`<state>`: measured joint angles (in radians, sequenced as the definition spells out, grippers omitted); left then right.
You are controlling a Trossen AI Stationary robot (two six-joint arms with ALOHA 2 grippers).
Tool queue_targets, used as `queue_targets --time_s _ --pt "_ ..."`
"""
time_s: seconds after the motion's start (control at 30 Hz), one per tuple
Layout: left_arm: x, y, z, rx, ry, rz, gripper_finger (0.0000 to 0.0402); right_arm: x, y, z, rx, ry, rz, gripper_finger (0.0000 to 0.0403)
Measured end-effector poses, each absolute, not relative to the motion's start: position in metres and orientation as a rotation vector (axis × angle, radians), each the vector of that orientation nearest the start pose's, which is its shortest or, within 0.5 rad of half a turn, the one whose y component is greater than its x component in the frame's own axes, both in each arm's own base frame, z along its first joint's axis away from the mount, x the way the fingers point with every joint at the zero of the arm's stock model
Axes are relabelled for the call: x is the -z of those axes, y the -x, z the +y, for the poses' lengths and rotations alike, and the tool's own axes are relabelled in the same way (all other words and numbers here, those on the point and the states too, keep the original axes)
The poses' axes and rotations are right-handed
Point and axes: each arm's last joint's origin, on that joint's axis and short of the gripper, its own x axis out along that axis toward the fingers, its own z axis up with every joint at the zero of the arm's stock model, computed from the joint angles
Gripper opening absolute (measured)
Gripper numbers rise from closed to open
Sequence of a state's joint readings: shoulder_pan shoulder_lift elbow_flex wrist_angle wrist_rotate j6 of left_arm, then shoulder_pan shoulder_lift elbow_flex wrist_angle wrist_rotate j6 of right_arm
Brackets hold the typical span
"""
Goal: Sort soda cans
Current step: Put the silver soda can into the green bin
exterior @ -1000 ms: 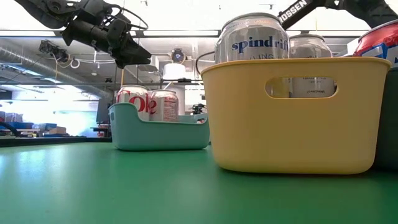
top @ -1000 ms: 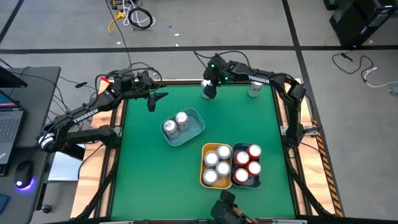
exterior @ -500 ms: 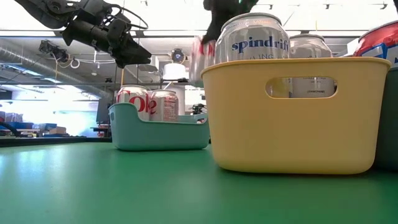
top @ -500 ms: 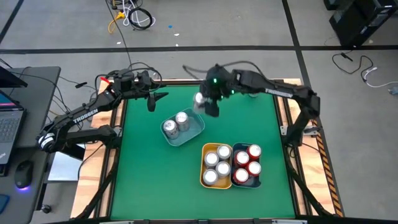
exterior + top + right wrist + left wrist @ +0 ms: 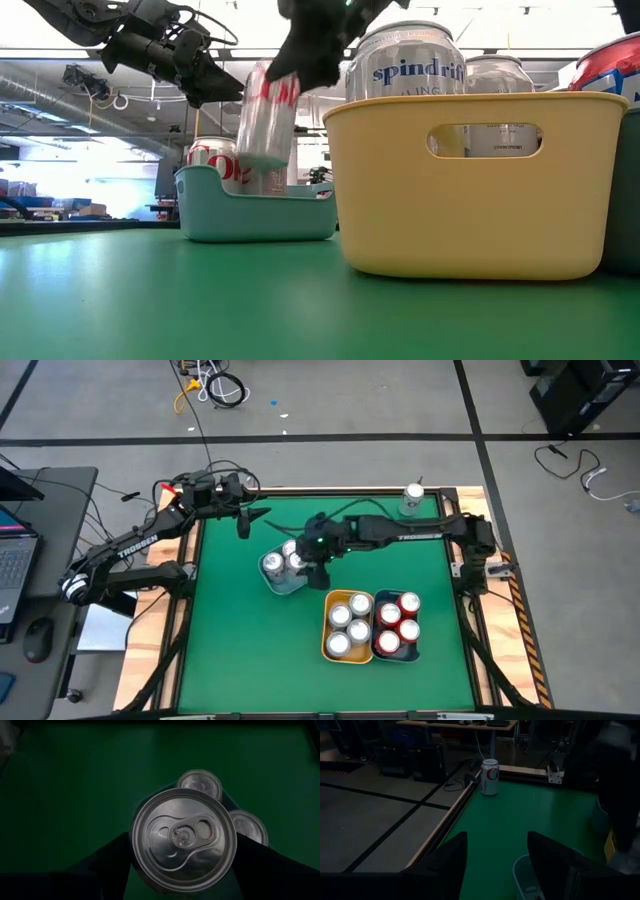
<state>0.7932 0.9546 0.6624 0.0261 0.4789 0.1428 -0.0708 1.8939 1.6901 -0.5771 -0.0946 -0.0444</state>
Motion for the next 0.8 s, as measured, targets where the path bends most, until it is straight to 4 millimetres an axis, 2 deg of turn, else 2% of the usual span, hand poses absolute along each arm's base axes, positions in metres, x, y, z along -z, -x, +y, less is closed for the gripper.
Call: queue_targets --time_s 0.13,0.23,0.8 --pt "-0.281 -0.157 0.14 -0.296 0.018 0.237 0.0211 -0.271 -0.437 -0.027 -0.026 -0.03 0.813 0.028" --pt "-0.281 -0.156 0.14 -0.295 0.016 0.238 0.0211 -0.26 -0.442 -0.028 0.006 -0.022 0.831 0.028" --pt "-0.281 -0.157 0.14 -0.294 0.008 0.236 0.0211 -0.219 -0.459 -0.027 0.009 -0.02 0.881 0.028"
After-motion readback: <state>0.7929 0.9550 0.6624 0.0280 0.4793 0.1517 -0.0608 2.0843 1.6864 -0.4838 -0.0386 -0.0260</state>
